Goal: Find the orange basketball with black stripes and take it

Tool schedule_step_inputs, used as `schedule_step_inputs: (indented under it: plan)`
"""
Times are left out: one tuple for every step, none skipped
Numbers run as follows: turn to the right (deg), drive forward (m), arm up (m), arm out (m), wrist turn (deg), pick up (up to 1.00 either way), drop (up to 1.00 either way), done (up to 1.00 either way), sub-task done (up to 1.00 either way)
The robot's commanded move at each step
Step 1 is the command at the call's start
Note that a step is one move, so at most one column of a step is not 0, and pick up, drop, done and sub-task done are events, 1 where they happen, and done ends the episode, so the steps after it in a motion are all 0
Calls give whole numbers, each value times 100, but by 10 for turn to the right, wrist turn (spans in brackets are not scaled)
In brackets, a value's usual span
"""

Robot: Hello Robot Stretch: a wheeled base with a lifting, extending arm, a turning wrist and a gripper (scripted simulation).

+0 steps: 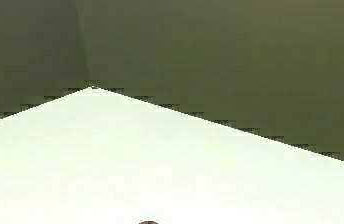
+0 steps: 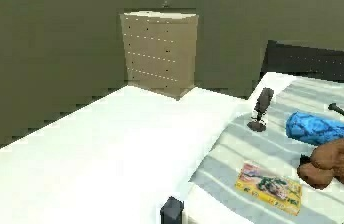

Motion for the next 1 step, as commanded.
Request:
schedule_step_inputs:
  plan:
    - [-450, 0, 0, 0, 0, 0, 0, 0, 0]
